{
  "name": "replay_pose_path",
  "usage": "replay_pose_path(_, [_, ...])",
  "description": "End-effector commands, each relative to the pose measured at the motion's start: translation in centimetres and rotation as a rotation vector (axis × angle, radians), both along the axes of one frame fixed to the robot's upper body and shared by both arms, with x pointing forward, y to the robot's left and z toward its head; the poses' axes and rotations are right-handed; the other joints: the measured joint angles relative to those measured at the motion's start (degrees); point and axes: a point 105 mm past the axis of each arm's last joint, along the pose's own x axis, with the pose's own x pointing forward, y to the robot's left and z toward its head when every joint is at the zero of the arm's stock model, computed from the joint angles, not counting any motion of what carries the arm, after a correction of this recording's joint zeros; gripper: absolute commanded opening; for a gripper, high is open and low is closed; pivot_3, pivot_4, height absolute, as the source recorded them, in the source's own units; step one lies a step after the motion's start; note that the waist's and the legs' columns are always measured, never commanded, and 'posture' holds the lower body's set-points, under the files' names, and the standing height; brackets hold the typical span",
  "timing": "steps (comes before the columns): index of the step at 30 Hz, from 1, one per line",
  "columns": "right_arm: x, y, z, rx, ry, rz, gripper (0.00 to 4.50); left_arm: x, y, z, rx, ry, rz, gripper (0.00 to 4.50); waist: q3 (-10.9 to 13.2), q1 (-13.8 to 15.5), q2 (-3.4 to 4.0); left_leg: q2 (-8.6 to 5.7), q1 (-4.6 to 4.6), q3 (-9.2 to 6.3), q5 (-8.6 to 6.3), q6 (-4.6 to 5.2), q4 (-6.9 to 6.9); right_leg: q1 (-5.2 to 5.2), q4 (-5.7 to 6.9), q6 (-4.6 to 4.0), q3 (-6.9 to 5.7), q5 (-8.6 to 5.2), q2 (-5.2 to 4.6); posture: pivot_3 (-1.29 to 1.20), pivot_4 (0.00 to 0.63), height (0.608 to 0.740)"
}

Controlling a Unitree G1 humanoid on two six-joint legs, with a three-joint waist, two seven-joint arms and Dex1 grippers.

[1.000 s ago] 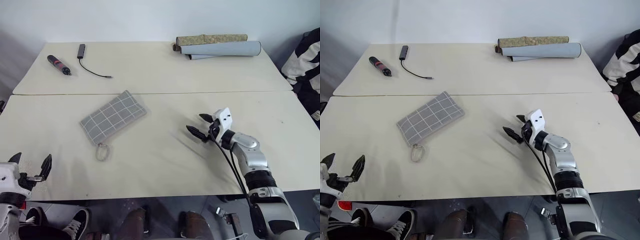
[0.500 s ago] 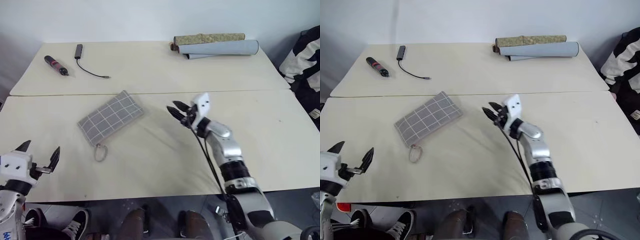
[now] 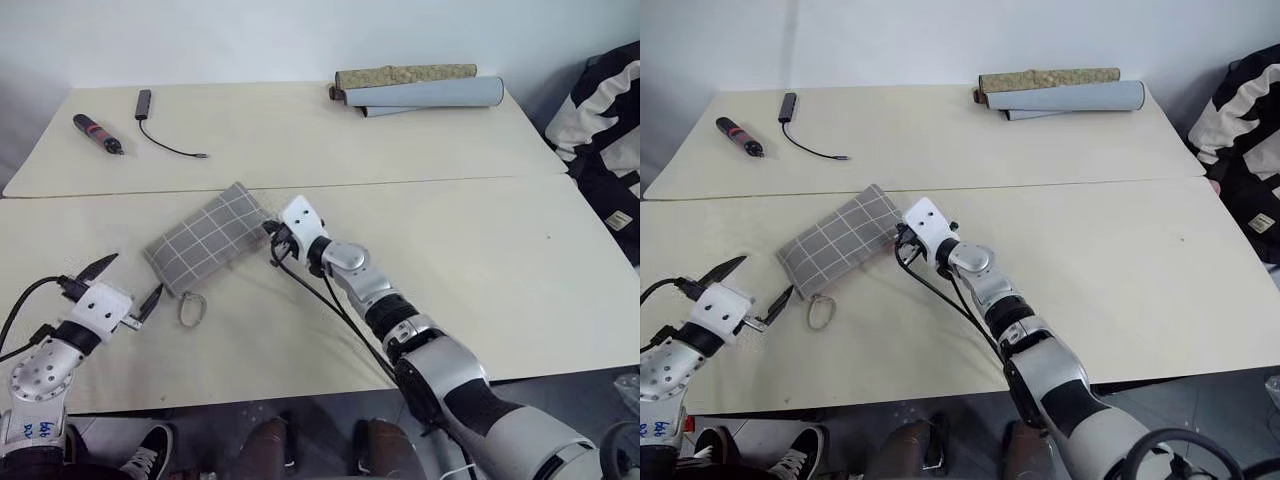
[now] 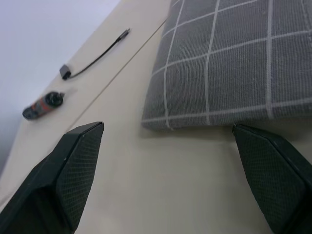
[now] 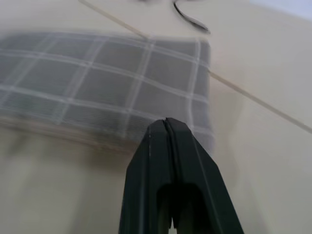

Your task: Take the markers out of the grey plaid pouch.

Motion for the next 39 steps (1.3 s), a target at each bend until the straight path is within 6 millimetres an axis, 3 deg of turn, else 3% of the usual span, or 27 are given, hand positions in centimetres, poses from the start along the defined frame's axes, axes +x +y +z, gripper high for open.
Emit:
replay_pose_path(1, [-0.3, 2.1, 1.5, -0.018, -0.064, 0.004, 0.03, 0.1, 0.1, 0.1, 0.120, -0.004, -0.027, 4.50, 0.0, -0.5, 0.01, 0.04, 0.01, 0.01, -0.02, -0.06, -0.01, -0.02, 0.00, 0.00, 0.00, 0.00, 0.04, 0.00, 0.150, 0.740])
replay_pose_path(9, [0.3, 1.4, -0.1, -0.110, -0.024, -0.041, 0.03, 1.6, -1.3, -1.0, 0.380, 0.027, -0.132, 4.50, 0.0, -0.5, 0.03, 0.18, 0.08, 0.14, -0.07, -0.24, -0.06, -0.09, 0.06, -0.04, 0.06, 0.02, 0.13, 0.00, 0.150, 0.740])
replay_pose_path(15, [0.4, 1.3, 0.5, -0.092, -0.035, -0.037, 0.03, 3.0, -3.6, -2.0, 0.376, 0.029, -0.209, 4.50, 0.0, -0.3, 0.06, 0.18, 0.13, 0.20, -0.07, -0.28, -0.06, -0.08, 0.10, -0.09, 0.14, 0.05, 0.12, 0.00, 0.150, 0.740])
replay_pose_path(18, [0.6, 1.0, 1.0, -0.091, -0.055, -0.037, 0.00, 3.3, -4.2, -2.5, 0.348, 0.063, -0.242, 3.94, 0.0, 0.0, 0.06, 0.18, 0.15, 0.21, -0.07, -0.28, -0.06, -0.06, 0.11, -0.10, 0.15, 0.05, 0.12, 0.00, 0.150, 0.740])
replay_pose_path(22, [0.6, 0.5, 2.1, -0.072, -0.108, -0.011, 0.00, 3.2, -4.7, -2.3, 0.317, 0.053, -0.266, 2.59, 0.0, 0.0, 0.06, 0.18, 0.14, 0.26, -0.03, -0.21, -0.06, -0.09, 0.10, -0.10, 0.19, 0.06, 0.12, 0.00, 0.150, 0.740])
replay_pose_path(27, [-0.4, -2.7, 6.1, 0.078, -0.212, 0.054, 0.00, 2.5, -5.3, -2.5, 0.262, 0.060, -0.293, 0.96, 0.0, 0.3, 0.03, 0.18, 0.13, 0.29, 0.02, -0.02, -0.06, -0.09, 0.06, -0.10, 0.20, 0.06, 0.09, 0.00, 0.150, 0.740])
replay_pose_path(30, [-2.2, -4.5, 6.8, 0.105, -0.194, 0.109, 0.00, 2.2, -5.5, -2.6, 0.223, 0.073, -0.301, 0.04, 0.0, 0.5, 0.03, 0.18, 0.16, 0.34, -0.06, 0.13, -0.04, -0.04, 0.04, -0.10, 0.24, 0.06, 0.07, 0.00, 0.150, 0.740])
replay_pose_path(36, [-5.1, -7.9, 6.8, 0.104, -0.128, 0.133, 0.00, 2.5, -6.5, -1.5, 0.151, 0.046, -0.301, 0.01, 0.0, 0.8, 0.03, 0.18, 0.25, 0.41, -0.13, 0.19, -0.03, 0.02, -0.02, -0.09, 0.22, 0.06, 0.06, 0.00, 0.150, 0.740])
replay_pose_path(39, [-7.8, -9.3, 5.1, 0.111, 0.027, 0.233, 0.18, 3.4, -7.7, -0.6, 0.140, 0.022, -0.310, 0.00, 0.0, 1.2, 0.01, 0.18, 0.27, 0.47, -0.14, 0.18, 0.00, 0.06, -0.07, -0.10, 0.21, 0.06, 0.04, 0.00, 0.150, 0.740])
